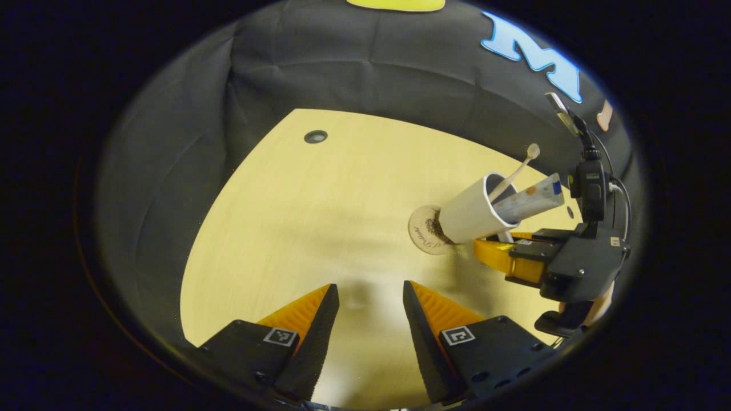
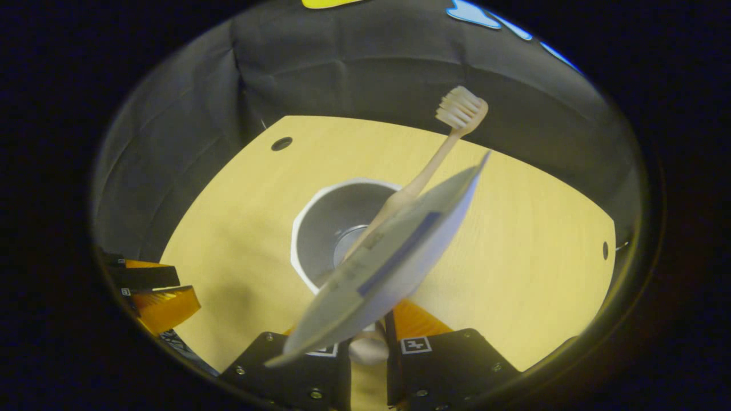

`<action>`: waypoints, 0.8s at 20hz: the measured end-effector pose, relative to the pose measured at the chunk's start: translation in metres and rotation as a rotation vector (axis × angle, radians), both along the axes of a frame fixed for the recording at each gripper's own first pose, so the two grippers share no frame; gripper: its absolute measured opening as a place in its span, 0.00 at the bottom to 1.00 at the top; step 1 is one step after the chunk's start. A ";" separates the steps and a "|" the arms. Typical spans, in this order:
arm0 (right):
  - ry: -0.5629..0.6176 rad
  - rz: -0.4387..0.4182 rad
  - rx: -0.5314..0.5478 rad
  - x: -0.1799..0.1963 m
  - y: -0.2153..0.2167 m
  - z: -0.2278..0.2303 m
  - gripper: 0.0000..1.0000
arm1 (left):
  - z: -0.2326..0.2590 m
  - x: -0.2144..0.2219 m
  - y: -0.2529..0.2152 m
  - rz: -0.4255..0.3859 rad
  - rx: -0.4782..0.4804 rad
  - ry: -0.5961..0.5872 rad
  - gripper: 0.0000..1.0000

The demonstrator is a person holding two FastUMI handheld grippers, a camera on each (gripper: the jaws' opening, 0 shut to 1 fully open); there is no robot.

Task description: Put the toothbrush and toothpaste on the desktop into the cup, then pick up the cup and place it on the coaster on the desktop.

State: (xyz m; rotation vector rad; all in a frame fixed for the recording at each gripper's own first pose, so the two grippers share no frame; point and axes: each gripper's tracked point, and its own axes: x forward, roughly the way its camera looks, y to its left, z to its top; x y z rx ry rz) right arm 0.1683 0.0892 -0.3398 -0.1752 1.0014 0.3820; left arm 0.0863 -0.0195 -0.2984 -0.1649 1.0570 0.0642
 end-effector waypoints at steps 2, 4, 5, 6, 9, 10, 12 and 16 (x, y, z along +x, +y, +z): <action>0.010 0.015 -0.005 -0.002 0.014 -0.004 0.29 | 0.004 -0.002 -0.002 0.015 0.000 0.001 0.77; 0.017 0.021 -0.016 0.000 0.021 -0.012 0.29 | 0.010 -0.004 -0.001 0.029 0.001 0.000 0.77; 0.020 0.020 -0.018 0.001 0.023 -0.014 0.28 | 0.011 -0.005 0.000 0.031 0.002 0.001 0.77; 0.022 0.018 -0.018 0.001 0.023 -0.014 0.29 | 0.012 -0.007 0.001 0.034 0.002 0.001 0.77; 0.032 0.017 -0.032 0.001 0.023 -0.016 0.29 | 0.014 -0.008 0.001 0.042 -0.006 0.002 0.77; 0.045 0.016 -0.036 0.000 0.022 -0.017 0.29 | 0.017 -0.008 0.001 0.043 -0.008 0.002 0.77; 0.032 0.018 -0.031 0.000 0.022 -0.015 0.29 | 0.015 -0.008 0.002 0.042 -0.009 -0.002 0.77; 0.009 0.020 -0.004 0.003 0.027 -0.002 0.30 | 0.022 -0.017 -0.006 0.043 -0.017 -0.004 0.77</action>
